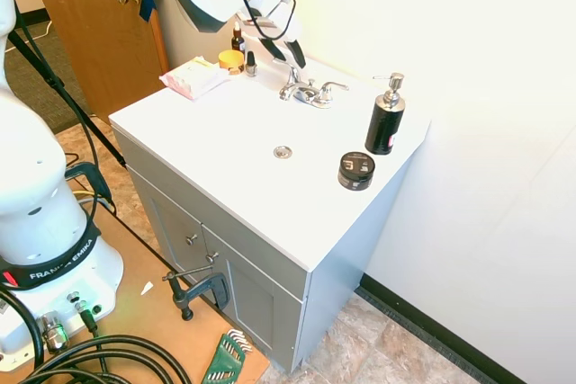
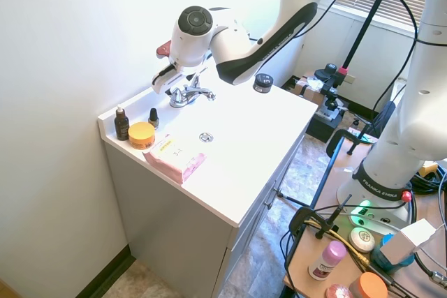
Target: Turn on the hot water
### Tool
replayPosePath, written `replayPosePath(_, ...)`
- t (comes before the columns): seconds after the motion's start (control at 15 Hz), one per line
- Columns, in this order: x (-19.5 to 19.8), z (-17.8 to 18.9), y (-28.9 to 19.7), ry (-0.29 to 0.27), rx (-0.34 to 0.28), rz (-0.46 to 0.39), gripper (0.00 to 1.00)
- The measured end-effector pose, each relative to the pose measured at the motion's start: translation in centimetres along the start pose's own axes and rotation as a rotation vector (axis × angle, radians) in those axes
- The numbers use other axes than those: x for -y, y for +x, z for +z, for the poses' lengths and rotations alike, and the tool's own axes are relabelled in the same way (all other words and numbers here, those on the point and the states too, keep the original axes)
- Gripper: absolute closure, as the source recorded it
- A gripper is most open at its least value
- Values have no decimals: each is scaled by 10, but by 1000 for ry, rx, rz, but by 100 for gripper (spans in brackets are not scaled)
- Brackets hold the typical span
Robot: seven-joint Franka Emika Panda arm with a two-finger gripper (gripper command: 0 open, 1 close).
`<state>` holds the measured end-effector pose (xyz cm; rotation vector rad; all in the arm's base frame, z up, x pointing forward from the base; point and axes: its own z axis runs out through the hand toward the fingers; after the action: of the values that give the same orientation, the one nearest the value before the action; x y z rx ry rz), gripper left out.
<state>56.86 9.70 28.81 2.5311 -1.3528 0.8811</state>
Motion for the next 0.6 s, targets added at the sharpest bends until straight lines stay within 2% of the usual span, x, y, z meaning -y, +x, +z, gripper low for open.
replayPosePath(0.4,-43,-10,12,-34,5,26,0)
replayPosePath(0.53,-49,-15,15,-30,33,36,0)
replayPosePath(0.6,-52,-20,14,-26,71,41,0)
